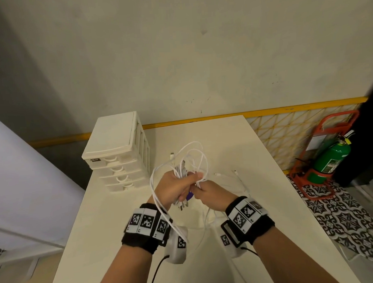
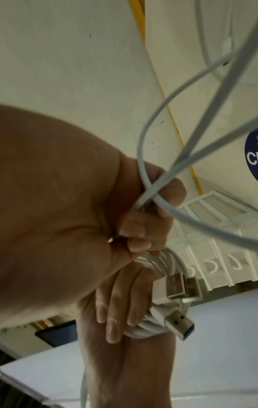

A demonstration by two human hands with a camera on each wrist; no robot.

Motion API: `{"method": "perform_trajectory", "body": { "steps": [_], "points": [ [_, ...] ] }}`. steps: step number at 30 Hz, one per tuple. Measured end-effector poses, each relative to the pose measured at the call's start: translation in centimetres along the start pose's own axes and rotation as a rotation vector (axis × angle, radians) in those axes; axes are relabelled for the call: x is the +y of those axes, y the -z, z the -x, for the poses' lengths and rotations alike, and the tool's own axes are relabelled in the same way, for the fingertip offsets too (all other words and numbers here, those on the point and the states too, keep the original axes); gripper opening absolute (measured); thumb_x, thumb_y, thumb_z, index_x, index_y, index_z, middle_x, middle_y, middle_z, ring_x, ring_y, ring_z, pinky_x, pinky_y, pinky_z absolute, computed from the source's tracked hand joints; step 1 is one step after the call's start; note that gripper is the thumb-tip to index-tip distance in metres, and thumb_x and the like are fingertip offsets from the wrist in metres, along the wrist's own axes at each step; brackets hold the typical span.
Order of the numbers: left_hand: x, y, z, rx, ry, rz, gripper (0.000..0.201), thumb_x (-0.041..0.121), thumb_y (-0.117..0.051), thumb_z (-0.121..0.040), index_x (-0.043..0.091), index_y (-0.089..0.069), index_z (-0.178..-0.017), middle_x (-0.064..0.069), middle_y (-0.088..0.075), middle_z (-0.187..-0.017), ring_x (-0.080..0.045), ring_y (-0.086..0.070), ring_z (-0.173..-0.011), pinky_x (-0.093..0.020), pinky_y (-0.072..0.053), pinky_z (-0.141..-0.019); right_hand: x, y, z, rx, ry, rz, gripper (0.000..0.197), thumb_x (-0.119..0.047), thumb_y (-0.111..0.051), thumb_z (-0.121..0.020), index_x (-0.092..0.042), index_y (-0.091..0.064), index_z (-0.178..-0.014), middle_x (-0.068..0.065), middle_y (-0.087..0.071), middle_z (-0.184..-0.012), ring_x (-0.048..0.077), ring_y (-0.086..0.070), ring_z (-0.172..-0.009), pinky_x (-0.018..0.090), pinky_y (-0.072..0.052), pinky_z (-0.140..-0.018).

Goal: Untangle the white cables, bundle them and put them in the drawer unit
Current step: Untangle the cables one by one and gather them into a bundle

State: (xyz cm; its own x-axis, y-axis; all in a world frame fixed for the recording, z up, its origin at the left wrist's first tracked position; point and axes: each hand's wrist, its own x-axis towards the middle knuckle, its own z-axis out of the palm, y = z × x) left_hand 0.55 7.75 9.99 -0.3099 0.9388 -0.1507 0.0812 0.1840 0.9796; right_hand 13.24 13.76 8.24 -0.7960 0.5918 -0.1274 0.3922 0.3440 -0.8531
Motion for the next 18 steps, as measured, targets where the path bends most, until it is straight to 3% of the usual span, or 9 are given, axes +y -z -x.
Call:
{"method": "perform_trajectory", "body": {
  "steps": [3, 7, 11, 14, 16, 18],
  "points": [
    [-0.4, 0.0, 0.1, 0.081, -0.032, 0.092, 0.046, 0.020, -0.066, -0.086, 0.009, -0.050, -0.045, -0.006, -0.038, -0.034, -0.020, -0.033, -0.032, -0.026, -0.032, -0.044, 0.0, -0.2, 0.1, 0.009, 0.063, -0.011, 0.026, -0.018, -0.038, -0.098, -0.036, -0.050, -0.083, -0.016, -0.047, -0.067, -0.007, -0.046, -0.054, 0.014, -0.032, -0.058],
    [0.9, 1.8, 0.3, 0.283, -0.144, 0.235, 0.026, 0.014, -0.056, -0.092, 0.008, -0.064, -0.069, 0.002, -0.039, -0.036, -0.016, -0.035, -0.032, -0.024, -0.031, -0.040, 2.1, 0.2, 0.2, 0.058, 0.003, 0.062, 0.019, -0.028, -0.051, -0.093, -0.020, -0.058, -0.079, -0.007, -0.057, -0.065, 0.009, -0.052, -0.061, 0.024, -0.041, -0.065],
    [3.1, 5.7, 0.6, 0.468, -0.282, 0.419, 0.040, 0.021, -0.055, -0.094, 0.023, -0.059, -0.055, 0.006, -0.041, -0.041, -0.012, -0.034, -0.038, -0.026, -0.031, -0.041, 5.9, 0.8, 0.6, 0.054, -0.161, 0.287, 0.021, -0.032, -0.054, -0.089, -0.032, -0.053, -0.069, -0.013, -0.055, -0.066, 0.019, -0.060, -0.085, 0.036, -0.044, -0.085],
    [4.7, 8.1, 1.0, 0.594, -0.387, 0.591, 0.026, 0.018, -0.054, -0.094, 0.019, -0.056, -0.068, 0.007, -0.040, -0.043, -0.010, -0.034, -0.037, -0.024, -0.031, -0.040, 7.9, 1.4, 0.9, 0.079, -0.303, 0.533, 0.033, -0.035, -0.045, -0.092, -0.031, -0.039, -0.059, -0.007, -0.059, -0.080, 0.021, -0.057, -0.101, 0.041, -0.028, -0.103],
    [5.4, 9.5, 1.3, 0.668, -0.433, 0.659, 0.021, 0.015, -0.053, -0.093, 0.016, -0.051, -0.072, 0.008, -0.038, -0.043, -0.008, -0.033, -0.037, -0.022, -0.031, -0.039, 9.1, 2.2, 1.1, 0.156, -0.398, 0.598, 0.030, -0.035, -0.041, -0.092, -0.029, -0.043, -0.063, -0.001, -0.064, -0.092, 0.022, -0.056, -0.104, 0.045, -0.020, -0.108],
    [5.6, 10.5, 1.6, 0.749, -0.441, 0.608, 0.021, 0.017, -0.055, -0.090, 0.015, -0.050, -0.070, 0.006, -0.038, -0.044, -0.010, -0.034, -0.039, -0.022, -0.031, -0.040, 9.6, 3.1, 1.2, 0.231, -0.441, 0.602, 0.020, -0.034, -0.040, -0.094, -0.030, -0.054, -0.081, 0.000, -0.067, -0.100, 0.023, -0.056, -0.106, 0.046, -0.019, -0.109]
  ]
}}
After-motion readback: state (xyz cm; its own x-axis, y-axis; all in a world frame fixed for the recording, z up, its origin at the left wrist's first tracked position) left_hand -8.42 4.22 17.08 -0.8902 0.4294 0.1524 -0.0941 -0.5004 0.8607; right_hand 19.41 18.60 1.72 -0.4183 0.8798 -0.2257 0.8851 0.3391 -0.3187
